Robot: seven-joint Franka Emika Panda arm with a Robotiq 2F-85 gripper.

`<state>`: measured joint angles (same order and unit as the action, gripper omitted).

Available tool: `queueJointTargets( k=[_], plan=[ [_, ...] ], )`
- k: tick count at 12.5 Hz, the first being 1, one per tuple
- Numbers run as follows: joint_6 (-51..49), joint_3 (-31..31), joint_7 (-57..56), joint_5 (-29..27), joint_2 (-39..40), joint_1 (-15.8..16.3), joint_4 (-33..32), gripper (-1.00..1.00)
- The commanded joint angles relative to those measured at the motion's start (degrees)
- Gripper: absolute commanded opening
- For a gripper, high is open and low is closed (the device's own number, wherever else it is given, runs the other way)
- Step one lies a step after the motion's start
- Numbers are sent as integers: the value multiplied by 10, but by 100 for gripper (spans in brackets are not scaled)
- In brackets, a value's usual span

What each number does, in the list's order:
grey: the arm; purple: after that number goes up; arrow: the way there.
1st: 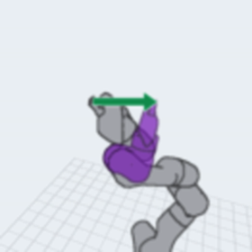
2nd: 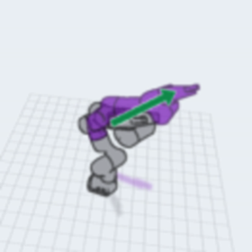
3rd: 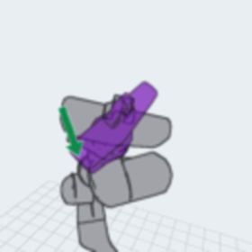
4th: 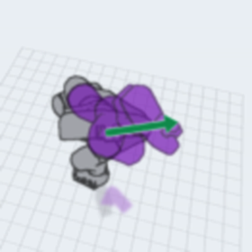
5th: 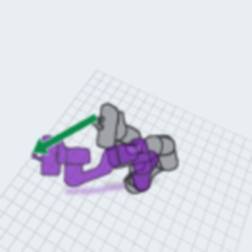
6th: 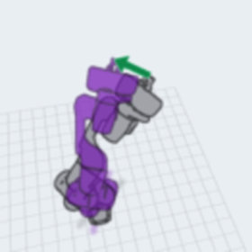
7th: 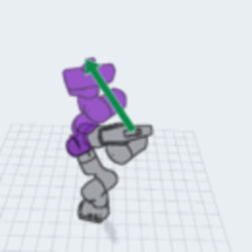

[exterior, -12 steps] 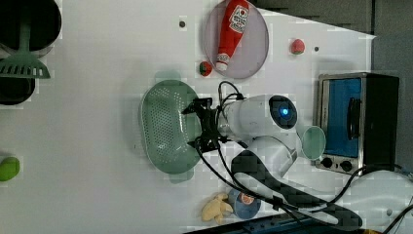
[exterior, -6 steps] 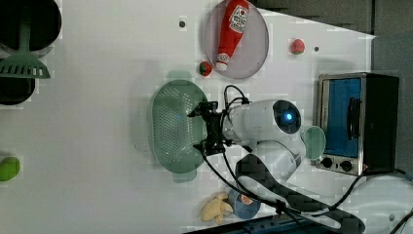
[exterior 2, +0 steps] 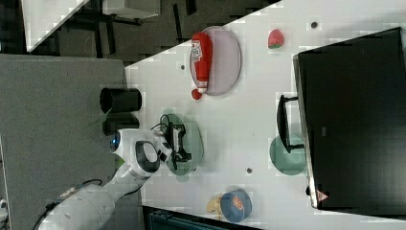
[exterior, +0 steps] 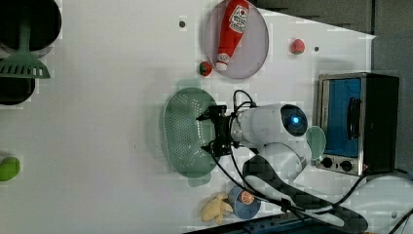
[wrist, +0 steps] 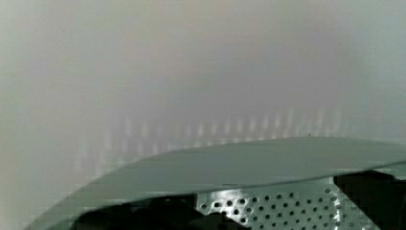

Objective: Drag strainer left to right.

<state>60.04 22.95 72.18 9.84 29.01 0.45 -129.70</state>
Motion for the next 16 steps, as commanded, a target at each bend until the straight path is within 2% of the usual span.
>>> queueJointTargets(
  k=[1,3,8,11,16],
  plan=[
    [-5,-30,-49,-3,-27,-32,-13,100],
    [-4,-41,-93,-3,-31,-47,-19,100],
    [-4,-69,-101,-3,-41,-74,-35,100],
    [-4,-86,-108,-3,-47,-80,-43,100],
    [-2,-133,-190,-3,-50,-84,-43,100]
  ],
)
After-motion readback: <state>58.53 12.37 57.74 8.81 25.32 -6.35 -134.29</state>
